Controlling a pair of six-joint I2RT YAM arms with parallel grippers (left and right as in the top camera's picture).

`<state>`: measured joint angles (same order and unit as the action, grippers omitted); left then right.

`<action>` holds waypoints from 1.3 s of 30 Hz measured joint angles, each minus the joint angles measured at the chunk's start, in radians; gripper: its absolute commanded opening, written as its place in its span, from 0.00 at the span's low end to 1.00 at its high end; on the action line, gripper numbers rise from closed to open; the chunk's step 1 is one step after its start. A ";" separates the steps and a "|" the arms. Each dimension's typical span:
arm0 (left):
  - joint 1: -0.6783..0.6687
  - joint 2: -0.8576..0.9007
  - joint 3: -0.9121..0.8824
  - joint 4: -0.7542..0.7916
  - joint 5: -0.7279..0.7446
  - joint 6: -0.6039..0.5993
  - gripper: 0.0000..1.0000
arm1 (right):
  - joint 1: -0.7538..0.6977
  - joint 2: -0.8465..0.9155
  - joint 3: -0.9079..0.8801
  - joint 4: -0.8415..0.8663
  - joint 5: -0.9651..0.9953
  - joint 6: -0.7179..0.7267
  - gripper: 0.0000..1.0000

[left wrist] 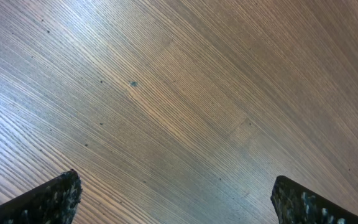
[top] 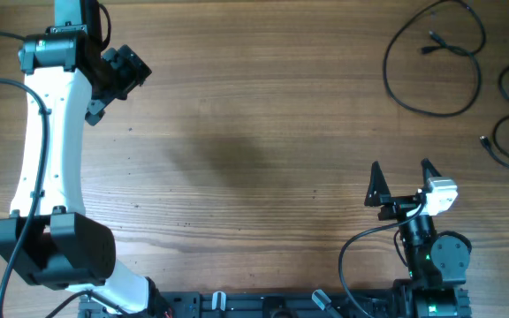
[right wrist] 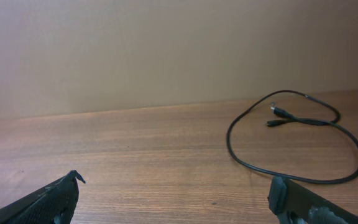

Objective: Untangle cables

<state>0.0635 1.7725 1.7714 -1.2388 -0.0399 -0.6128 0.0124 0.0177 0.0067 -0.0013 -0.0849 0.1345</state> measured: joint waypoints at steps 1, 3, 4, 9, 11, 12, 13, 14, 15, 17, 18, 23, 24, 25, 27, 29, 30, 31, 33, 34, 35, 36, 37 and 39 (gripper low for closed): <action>0.000 0.000 0.000 0.000 0.000 0.000 1.00 | 0.000 0.000 0.000 0.000 0.000 0.003 1.00; 0.000 0.000 0.000 0.000 0.000 0.000 1.00 | 0.000 0.000 0.000 0.000 0.000 0.004 1.00; 0.000 0.000 0.000 0.000 0.000 0.000 1.00 | 0.000 0.000 0.000 0.000 0.000 0.004 1.00; 0.000 0.000 0.000 0.000 0.000 0.000 1.00 | 0.000 0.000 0.000 0.000 0.000 0.004 1.00; 0.000 0.000 0.000 0.000 0.000 0.000 1.00 | 0.000 0.000 0.000 0.000 0.000 0.004 1.00; 0.000 0.000 0.000 0.000 0.000 0.000 1.00 | 0.000 0.000 0.000 0.000 0.000 0.004 1.00; 0.000 0.000 0.000 0.000 0.000 0.000 1.00 | 0.000 0.000 0.000 0.000 0.000 0.004 1.00; 0.000 0.000 0.000 0.000 0.000 0.000 1.00 | 0.000 0.000 0.000 0.000 0.000 0.004 1.00; 0.000 0.000 0.000 0.000 0.000 0.000 1.00 | 0.000 0.000 0.000 0.000 0.000 0.004 1.00; 0.000 0.000 0.000 0.000 0.000 0.000 1.00 | 0.000 0.000 0.000 0.000 0.000 0.004 1.00; 0.000 0.000 0.000 0.000 0.000 0.000 1.00 | 0.000 0.000 0.000 0.000 0.000 0.004 1.00; 0.000 0.000 0.000 0.000 0.000 0.000 1.00 | 0.000 0.000 0.000 0.000 0.000 0.004 1.00; 0.000 -0.003 0.000 0.000 0.000 0.000 1.00 | 0.000 0.000 0.000 0.000 0.000 0.005 1.00; 0.000 -0.007 0.000 0.000 0.000 0.000 1.00 | 0.000 0.000 0.000 0.000 0.000 0.004 1.00; 0.000 -0.034 0.000 0.000 0.000 0.000 1.00 | 0.000 0.000 0.000 0.000 0.000 0.005 1.00; 0.000 -0.092 0.000 0.000 0.000 0.000 1.00 | 0.000 0.000 0.000 0.000 0.000 0.005 1.00; 0.000 -0.143 0.000 0.000 0.000 0.000 1.00 | 0.000 0.000 0.000 0.000 0.000 0.005 1.00; 0.000 -0.187 0.000 -0.001 -0.005 0.002 1.00 | 0.000 0.000 0.000 0.000 0.000 0.005 1.00; 0.000 -0.290 0.000 -0.008 -0.023 0.010 1.00 | 0.000 0.000 0.000 0.000 0.000 0.008 1.00; 0.000 -0.327 0.000 -0.011 -0.027 0.011 1.00 | 0.000 0.000 0.000 0.000 0.000 0.008 1.00; 0.000 -0.383 0.000 -0.014 -0.035 0.013 1.00 | 0.000 0.000 0.000 0.000 0.000 0.008 1.00; 0.000 -0.428 0.000 -0.015 -0.040 0.016 1.00 | 0.000 0.000 0.000 0.000 0.000 0.008 1.00; 0.000 -0.481 0.001 -0.016 -0.044 0.017 1.00 | 0.000 0.000 0.000 0.000 0.000 0.008 1.00; 0.000 -0.545 0.002 -0.015 -0.046 0.018 1.00 | 0.000 0.000 0.000 0.000 0.000 0.008 1.00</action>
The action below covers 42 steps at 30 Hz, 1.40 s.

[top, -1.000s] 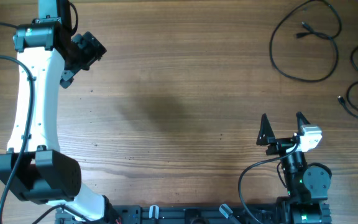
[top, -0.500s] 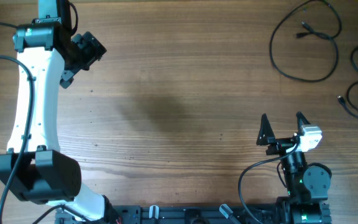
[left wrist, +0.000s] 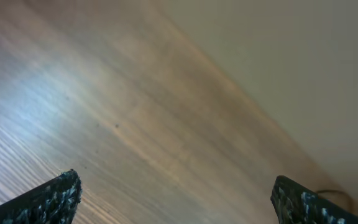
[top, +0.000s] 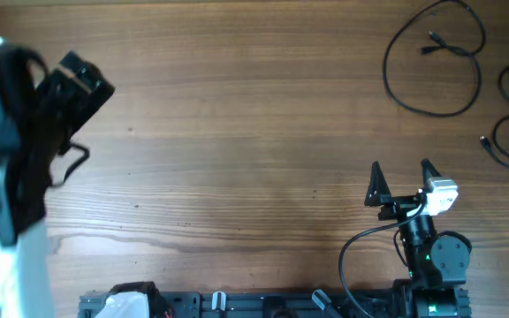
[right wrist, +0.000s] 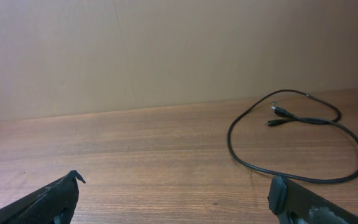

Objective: Untangle cables

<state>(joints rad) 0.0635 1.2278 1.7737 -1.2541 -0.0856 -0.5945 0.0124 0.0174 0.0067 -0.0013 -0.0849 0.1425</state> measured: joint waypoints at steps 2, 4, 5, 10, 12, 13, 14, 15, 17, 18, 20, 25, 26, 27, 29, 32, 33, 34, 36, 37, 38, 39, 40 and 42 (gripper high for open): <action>0.000 -0.065 0.000 -0.004 0.000 0.003 1.00 | 0.000 0.000 0.000 0.000 0.000 0.001 1.00; 0.000 -0.118 -0.001 -0.006 0.000 0.006 1.00 | 0.000 0.000 0.000 0.000 0.000 0.003 1.00; 0.000 -0.139 -0.004 -0.004 0.000 0.006 1.00 | 0.000 0.000 0.000 0.000 0.000 0.003 1.00; 0.000 -0.344 -0.212 0.177 -0.004 0.034 1.00 | 0.000 0.000 0.000 0.001 0.000 0.003 1.00; 0.000 -0.452 -0.387 0.312 -0.007 0.064 1.00 | 0.000 -0.002 0.000 0.001 0.000 0.003 1.00; 0.000 -0.494 -0.463 0.395 -0.007 0.077 1.00 | 0.000 -0.002 0.000 0.001 0.000 0.003 1.00; 0.000 -0.530 -0.531 0.458 -0.003 0.087 1.00 | 0.000 -0.002 0.000 0.000 0.000 0.003 1.00; 0.000 -0.581 -0.626 0.539 0.002 0.104 1.00 | 0.000 -0.002 0.000 0.001 0.000 0.003 1.00; 0.000 -0.685 -0.804 0.675 0.019 0.138 1.00 | 0.000 -0.002 0.000 0.001 0.000 0.003 1.00; 0.000 -0.729 -0.880 0.753 0.025 0.148 1.00 | 0.000 -0.002 0.000 0.001 0.000 0.003 1.00; 0.000 -0.811 -1.018 0.875 0.039 0.163 1.00 | 0.000 -0.003 0.000 0.001 0.000 0.003 1.00; 0.000 -1.008 -1.329 1.117 0.058 0.182 1.00 | 0.000 -0.003 0.000 0.001 0.000 0.003 1.00; 0.000 -1.059 -1.401 1.152 0.058 0.186 1.00 | 0.000 -0.003 0.000 0.001 0.000 0.003 1.00; 0.000 -1.078 -1.430 1.173 0.059 0.187 1.00 | 0.000 -0.003 0.000 0.000 0.000 0.003 0.99; 0.000 -1.125 -1.498 1.213 0.061 0.191 1.00 | 0.000 -0.003 0.000 0.001 0.000 0.003 1.00; 0.000 -1.174 -1.572 1.246 0.063 0.218 1.00 | 0.000 -0.003 0.000 0.001 0.000 0.003 1.00; 0.000 -1.187 -1.590 1.255 0.067 0.239 1.00 | 0.000 -0.003 0.000 0.001 0.000 0.003 1.00; 0.000 -1.197 -1.601 1.262 0.073 0.267 1.00 | 0.000 -0.003 0.000 0.001 0.000 0.003 1.00; 0.000 -1.210 -1.609 1.268 0.086 0.333 1.00 | 0.000 -0.003 0.000 0.001 0.000 0.003 1.00; 0.000 -1.210 -1.609 1.272 0.093 0.367 1.00 | 0.000 -0.003 0.000 0.001 0.000 0.003 1.00; 0.000 -1.212 -1.608 1.273 0.100 0.401 1.00 | 0.000 -0.003 0.000 0.001 0.000 0.003 1.00; 0.000 -1.212 -1.609 1.273 0.113 0.438 1.00 | 0.000 -0.003 0.000 0.001 0.000 0.003 1.00; 0.000 -1.212 -1.609 1.273 0.122 0.478 1.00 | 0.000 -0.003 0.000 0.001 0.000 0.003 1.00; 0.000 -1.213 -1.615 1.274 0.138 0.546 1.00 | 0.000 -0.003 0.000 0.001 0.000 0.003 1.00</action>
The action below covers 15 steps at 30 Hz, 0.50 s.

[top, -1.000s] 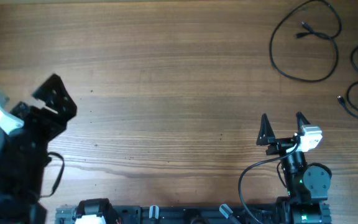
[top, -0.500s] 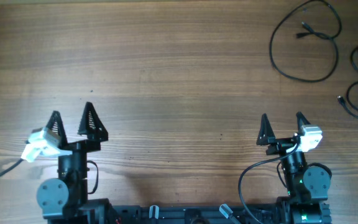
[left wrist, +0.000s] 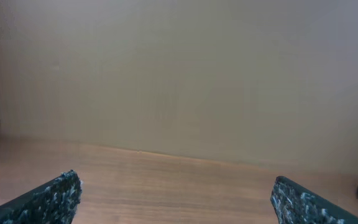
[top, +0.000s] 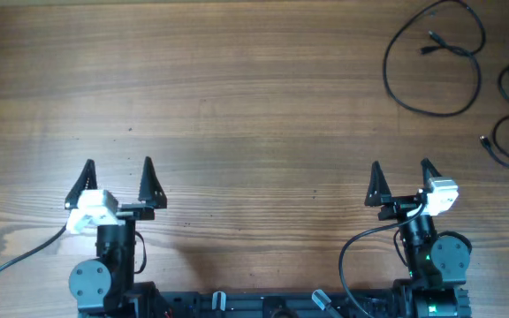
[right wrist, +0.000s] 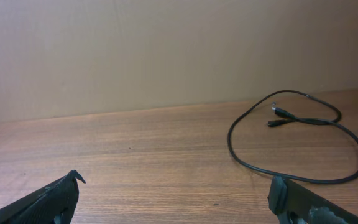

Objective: Untangle cables

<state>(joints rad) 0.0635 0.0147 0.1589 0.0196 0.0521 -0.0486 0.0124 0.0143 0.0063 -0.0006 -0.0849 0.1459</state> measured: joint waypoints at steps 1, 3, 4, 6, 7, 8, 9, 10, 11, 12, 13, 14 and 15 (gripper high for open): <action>0.000 0.000 -0.005 0.001 0.003 0.019 1.00 | 0.000 0.000 0.000 0.000 0.000 0.000 1.00; 0.000 0.000 -0.026 0.003 0.007 0.062 1.00 | 0.000 0.000 0.000 0.000 0.000 0.000 1.00; 0.000 0.000 -0.034 0.003 0.008 0.072 1.00 | 0.000 0.000 0.000 0.000 0.000 0.000 1.00; 0.000 0.000 -0.049 0.004 0.011 0.088 1.00 | 0.000 0.000 0.000 0.000 0.000 0.000 1.00; 0.000 0.000 -0.057 0.004 0.013 0.093 1.00 | 0.000 0.000 0.000 0.000 0.000 0.000 1.00; 0.000 0.000 -0.072 0.005 0.014 0.097 1.00 | 0.000 0.000 0.000 0.000 0.000 0.000 1.00; 0.000 0.000 -0.088 0.005 0.017 0.098 1.00 | 0.000 0.000 0.000 0.000 0.000 0.000 1.00; 0.000 0.000 -0.102 0.006 0.018 0.100 1.00 | 0.000 0.000 0.000 0.000 0.000 0.000 1.00; 0.000 0.000 -0.117 0.007 0.018 0.100 1.00 | 0.000 0.000 0.000 0.000 0.000 0.000 1.00; 0.000 0.000 -0.133 -0.002 0.019 0.101 1.00 | 0.000 0.000 0.000 0.000 0.000 0.000 1.00; 0.000 0.000 -0.141 -0.014 0.021 0.101 1.00 | 0.000 0.000 0.000 0.000 0.000 0.000 1.00; 0.000 0.000 -0.146 -0.025 0.021 0.101 1.00 | 0.000 0.000 0.000 0.000 0.000 0.000 1.00; 0.000 0.000 -0.148 -0.035 0.022 0.101 1.00 | 0.000 0.000 0.000 0.000 0.000 0.000 1.00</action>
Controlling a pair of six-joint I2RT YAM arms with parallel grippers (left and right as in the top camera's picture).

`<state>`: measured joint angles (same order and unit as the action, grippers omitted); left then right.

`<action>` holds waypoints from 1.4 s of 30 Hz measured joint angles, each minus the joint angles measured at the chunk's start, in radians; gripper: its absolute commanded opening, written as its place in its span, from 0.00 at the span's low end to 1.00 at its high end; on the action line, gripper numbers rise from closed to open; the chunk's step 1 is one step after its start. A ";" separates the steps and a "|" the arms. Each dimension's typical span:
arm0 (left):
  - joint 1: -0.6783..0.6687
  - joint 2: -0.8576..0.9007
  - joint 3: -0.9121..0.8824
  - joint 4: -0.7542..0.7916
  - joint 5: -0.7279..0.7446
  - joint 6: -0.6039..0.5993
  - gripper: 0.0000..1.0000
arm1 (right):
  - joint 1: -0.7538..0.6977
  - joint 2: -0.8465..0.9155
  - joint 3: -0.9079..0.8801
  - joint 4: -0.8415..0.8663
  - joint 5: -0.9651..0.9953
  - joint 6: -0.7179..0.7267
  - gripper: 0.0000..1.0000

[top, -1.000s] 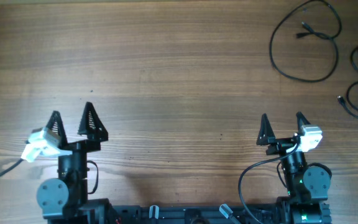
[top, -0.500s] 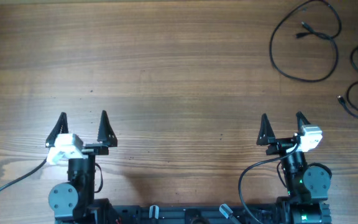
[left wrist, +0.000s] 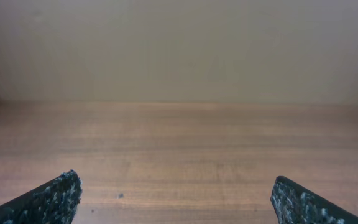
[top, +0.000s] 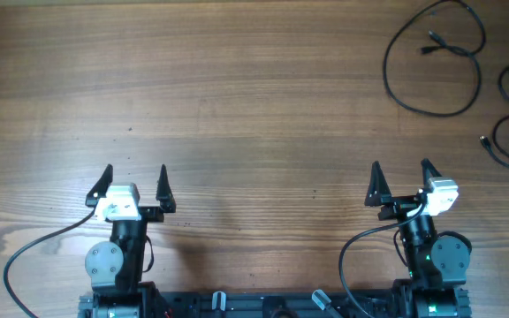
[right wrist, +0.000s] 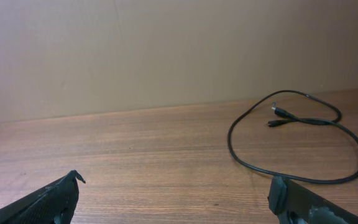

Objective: Untangle cables

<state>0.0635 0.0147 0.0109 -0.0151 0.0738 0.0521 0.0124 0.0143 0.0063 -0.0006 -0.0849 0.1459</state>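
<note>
A black cable [top: 431, 66] lies in a loose loop at the far right of the wooden table, its plug ends inside the loop; the right wrist view shows the same cable [right wrist: 291, 140] ahead of the fingers. Two more black cables lie apart from it at the right edge, partly cut off. My left gripper [top: 132, 179] sits open near the front left, nothing between its fingers [left wrist: 48, 199]. My right gripper [top: 400, 174] sits open near the front right, also empty, well short of the cables.
Bare wooden table [top: 237, 106] spreads between and beyond both arms. A plain beige wall [left wrist: 179, 50] stands behind the table's far edge. The arm bases and a dark rail [top: 263, 305] line the front edge.
My left gripper has shifted slightly right and its camera now looks level across the table. The right arm and the cables have not moved.
My left arm was stretched to the far left corner, gripper open over bare wood. It then stood over the left edge, then folded near the front left, where it rests now. The right gripper stayed open and still throughout; the cables lay unchanged.
</note>
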 measured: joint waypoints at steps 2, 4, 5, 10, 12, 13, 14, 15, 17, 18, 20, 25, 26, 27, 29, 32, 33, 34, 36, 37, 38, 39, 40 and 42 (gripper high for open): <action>0.000 0.000 0.000 -0.037 0.000 0.000 1.00 | 0.000 0.000 0.000 0.000 0.000 0.000 1.00; 0.000 -0.001 -0.001 -0.051 0.000 -0.008 1.00 | 0.000 0.000 0.000 0.000 0.000 0.000 1.00; 0.000 -0.001 -0.001 -0.051 0.000 -0.013 1.00 | 0.000 0.000 0.000 0.000 0.000 0.000 1.00; 0.000 -0.001 -0.001 -0.051 0.000 -0.028 1.00 | 0.000 0.000 0.000 0.000 0.000 0.000 1.00; 0.000 -0.001 -0.001 -0.051 0.000 -0.031 1.00 | 0.000 0.000 0.000 0.000 0.000 0.000 1.00; 0.000 -0.001 -0.001 -0.051 0.000 -0.031 1.00 | 0.000 0.000 0.000 0.000 0.000 0.000 1.00; 0.000 -0.001 -0.001 -0.051 0.000 -0.031 1.00 | 0.000 0.000 0.000 0.000 0.000 0.000 1.00; 0.000 -0.001 -0.001 -0.051 0.000 -0.031 1.00 | 0.000 0.000 0.000 0.000 0.000 0.000 1.00; 0.000 -0.001 -0.001 -0.051 0.000 -0.031 1.00 | 0.000 0.000 0.000 0.000 0.000 0.000 1.00; 0.000 -0.001 -0.001 -0.051 0.000 -0.031 1.00 | 0.000 0.000 0.000 0.000 0.000 0.000 1.00; 0.000 -0.001 -0.001 -0.051 0.000 -0.031 1.00 | 0.000 0.000 0.000 0.000 0.000 0.000 1.00; 0.000 -0.001 -0.001 -0.051 0.000 -0.031 1.00 | 0.000 0.000 0.000 0.000 0.000 0.000 1.00; 0.000 -0.001 -0.001 -0.051 0.000 -0.031 1.00 | 0.000 0.000 0.000 0.000 0.000 0.000 1.00; 0.000 -0.001 -0.001 -0.051 0.000 -0.031 1.00 | 0.000 0.000 0.000 0.000 0.000 0.000 1.00; 0.000 -0.001 -0.001 -0.051 0.000 -0.031 1.00 | 0.000 0.000 0.000 0.000 0.000 0.000 1.00; 0.000 -0.001 -0.001 -0.051 0.000 -0.031 1.00 | 0.000 0.000 0.000 0.000 0.000 0.000 1.00; 0.000 -0.001 -0.001 -0.051 0.000 -0.031 1.00 | 0.000 0.000 0.000 0.000 0.000 0.000 1.00; 0.000 -0.001 -0.001 -0.051 0.000 -0.031 1.00 | 0.000 0.000 0.000 0.000 0.000 0.000 1.00; 0.000 -0.001 -0.001 -0.051 0.000 -0.031 1.00 | 0.000 0.000 0.000 0.000 0.000 0.000 1.00; 0.000 -0.001 -0.001 -0.051 0.000 -0.031 1.00 | 0.000 0.000 0.000 0.000 0.000 0.000 1.00; 0.000 -0.001 -0.001 -0.051 0.000 -0.031 1.00 | 0.000 0.000 0.000 0.000 0.000 0.000 1.00; 0.000 -0.001 -0.001 -0.051 0.000 -0.031 1.00 | 0.000 0.000 0.000 0.000 0.000 0.000 1.00; 0.000 -0.001 -0.001 -0.051 0.000 -0.031 1.00 | 0.000 0.000 0.000 0.000 0.000 0.000 1.00; 0.000 -0.001 -0.001 -0.051 0.000 -0.031 1.00 | 0.000 0.000 0.000 0.000 0.000 0.000 1.00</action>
<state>0.0635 0.0139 0.0101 -0.0666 0.0734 0.0208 0.0124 0.0143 0.0063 -0.0006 -0.0849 0.1459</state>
